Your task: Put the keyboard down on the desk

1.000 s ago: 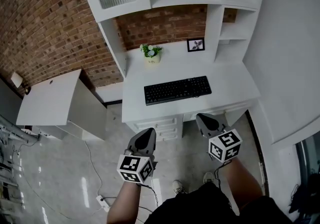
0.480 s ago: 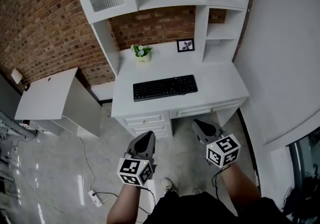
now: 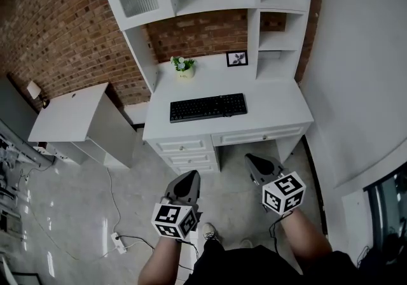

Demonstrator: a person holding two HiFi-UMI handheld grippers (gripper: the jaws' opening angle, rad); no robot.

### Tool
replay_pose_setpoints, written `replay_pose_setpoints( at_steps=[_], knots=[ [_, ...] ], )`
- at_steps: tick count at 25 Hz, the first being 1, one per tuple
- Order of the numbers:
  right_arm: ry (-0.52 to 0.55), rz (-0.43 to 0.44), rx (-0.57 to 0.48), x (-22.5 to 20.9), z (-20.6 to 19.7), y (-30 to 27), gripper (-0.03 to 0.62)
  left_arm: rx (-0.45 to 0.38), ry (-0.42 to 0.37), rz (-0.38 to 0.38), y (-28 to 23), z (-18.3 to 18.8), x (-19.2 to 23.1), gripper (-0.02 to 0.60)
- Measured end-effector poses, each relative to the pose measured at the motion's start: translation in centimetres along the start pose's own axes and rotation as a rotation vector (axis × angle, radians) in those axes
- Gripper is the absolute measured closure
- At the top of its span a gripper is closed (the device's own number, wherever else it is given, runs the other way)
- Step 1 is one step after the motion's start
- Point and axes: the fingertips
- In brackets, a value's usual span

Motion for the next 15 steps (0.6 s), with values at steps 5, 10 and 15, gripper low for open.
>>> replay_pose_setpoints(
  at_steps=[5,10,15],
  knots=[
    [-0.001,0.02,-0.007,0.3,0.0,2.7,0.577,-0.006,0.006,0.015,1.5,-0.5,-2.5,0.563],
    [0.008,0.034,-0.004,0.2,-0.3,5.2,0.577,-0.016,0.01,0.018,2.1,-1.4,-5.1,0.563],
    [0.011,0.045,-0.007,0.5,0.0,7.0,0.577,-0.025,0.014,0.025,3.1,-1.4,-6.9,0.563]
  ],
)
Point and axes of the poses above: the fingertips, and each gripper's own axes: y backward along the fingers, x to its left, z out of its top, and after that the axes turned 9 degrees about -x, right-handed
